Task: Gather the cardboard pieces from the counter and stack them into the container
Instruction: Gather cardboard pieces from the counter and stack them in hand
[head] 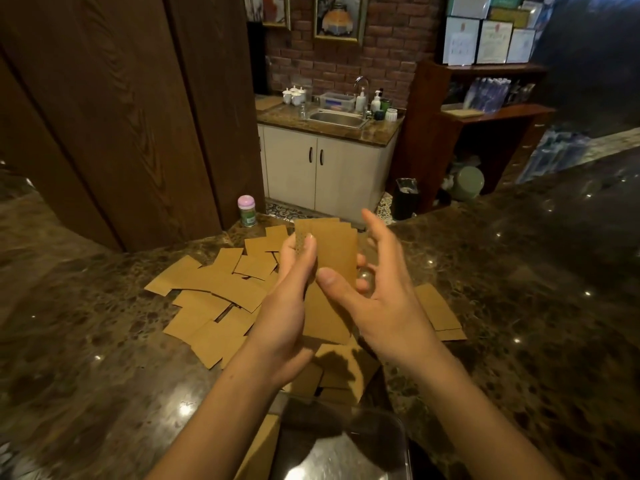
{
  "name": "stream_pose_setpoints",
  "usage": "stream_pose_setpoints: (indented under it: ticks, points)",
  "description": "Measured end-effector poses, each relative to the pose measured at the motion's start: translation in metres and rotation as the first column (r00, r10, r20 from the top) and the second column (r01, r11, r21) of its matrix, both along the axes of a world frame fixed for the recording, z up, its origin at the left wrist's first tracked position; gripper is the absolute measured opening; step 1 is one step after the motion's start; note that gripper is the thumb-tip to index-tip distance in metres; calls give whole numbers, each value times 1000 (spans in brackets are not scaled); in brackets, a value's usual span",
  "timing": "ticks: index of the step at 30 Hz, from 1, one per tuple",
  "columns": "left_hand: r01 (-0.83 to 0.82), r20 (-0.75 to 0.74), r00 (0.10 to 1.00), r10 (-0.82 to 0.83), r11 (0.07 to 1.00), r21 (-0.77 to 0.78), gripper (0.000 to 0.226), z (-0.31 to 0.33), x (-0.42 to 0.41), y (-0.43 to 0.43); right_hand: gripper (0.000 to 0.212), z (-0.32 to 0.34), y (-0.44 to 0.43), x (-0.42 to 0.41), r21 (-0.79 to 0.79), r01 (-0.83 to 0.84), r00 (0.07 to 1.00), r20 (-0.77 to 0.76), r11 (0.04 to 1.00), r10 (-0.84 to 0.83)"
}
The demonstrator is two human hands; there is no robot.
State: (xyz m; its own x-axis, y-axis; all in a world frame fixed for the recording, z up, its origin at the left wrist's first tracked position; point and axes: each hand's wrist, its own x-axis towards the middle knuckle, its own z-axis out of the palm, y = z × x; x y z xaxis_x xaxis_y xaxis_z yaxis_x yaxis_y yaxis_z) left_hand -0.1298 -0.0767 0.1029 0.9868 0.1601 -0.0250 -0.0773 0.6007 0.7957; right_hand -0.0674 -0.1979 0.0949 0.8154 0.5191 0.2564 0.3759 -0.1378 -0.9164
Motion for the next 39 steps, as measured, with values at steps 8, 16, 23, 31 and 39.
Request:
stream_pose_setpoints:
  ticks: [8,16,23,31,39]
  points:
    - [246,-8,969,-247,968,-48,50,-12,-2,11,63,9,-19,-3,-307,-247,910,254,919,329]
    - [215,104,968,-229,968,132,50,-8,-4,16,73,22,-27,-6,-305,-307,895,231,902,383]
    - [240,101,963,-251,964,111,49,-10,-3,22,75,22,-31,-3,-280,-376,885,174,883,432]
    - [231,14,972,-234,965,124,37,-10,-9,23,67,19,-27,-7,-322,-358,878,205,877,433]
    - [261,-45,964,-264,963,-65,40,-40,-44,40,73,2,-5,-28,-499,-374,838,178,782,515]
